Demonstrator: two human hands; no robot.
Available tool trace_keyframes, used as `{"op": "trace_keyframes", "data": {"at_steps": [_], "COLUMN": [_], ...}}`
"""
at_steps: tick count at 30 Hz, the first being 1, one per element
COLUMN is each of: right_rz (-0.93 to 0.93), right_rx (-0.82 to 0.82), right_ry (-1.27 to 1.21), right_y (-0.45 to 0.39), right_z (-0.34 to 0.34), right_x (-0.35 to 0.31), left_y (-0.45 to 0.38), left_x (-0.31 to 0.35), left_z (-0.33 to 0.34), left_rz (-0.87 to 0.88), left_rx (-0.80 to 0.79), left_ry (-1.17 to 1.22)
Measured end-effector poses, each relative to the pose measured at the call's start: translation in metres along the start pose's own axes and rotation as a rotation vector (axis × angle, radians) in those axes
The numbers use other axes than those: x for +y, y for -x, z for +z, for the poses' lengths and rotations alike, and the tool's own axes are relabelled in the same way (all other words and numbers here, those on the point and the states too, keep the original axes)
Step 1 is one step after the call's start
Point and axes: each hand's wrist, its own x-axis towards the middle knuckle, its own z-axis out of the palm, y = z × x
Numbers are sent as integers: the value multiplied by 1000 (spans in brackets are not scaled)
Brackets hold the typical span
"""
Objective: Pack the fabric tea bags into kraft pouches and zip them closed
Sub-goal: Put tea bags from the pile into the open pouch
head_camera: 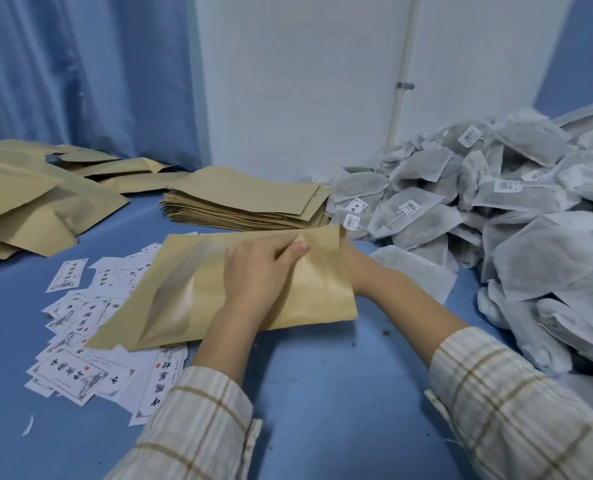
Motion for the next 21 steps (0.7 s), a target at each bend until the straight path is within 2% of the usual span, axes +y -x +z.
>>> {"op": "trace_keyframes", "data": {"at_steps": [2,5,7,9,12,15,18,21], "right_rz": [-21,73,236,379,362,271,260,202], "right_rx": [128,244,212,171,271,441,599,615], "right_ry": [72,136,357,430,275,80,-161,-339], "right_y": [6,27,38,52,64,66,76,83], "right_z": [-10,-26,-32,-30,-21,-19,-23,-30], "right_x": [14,50,76,96,113,118,117,112], "left_y": [0,-1,-3,-4,-7,-8,-5,-3], "left_x": [-6,-9,-8,-7,-1,5,5,3], "left_z": [2,6,10,15,28,41,45,43], "left_rz": [-23,-39,-45,-45,-64,-67,-52,-53], "left_rx": [6,12,9,2,-32,-52,-44,-35], "left_ry": [-66,-90,-89,-85,-60,-56,-52,-31]}}
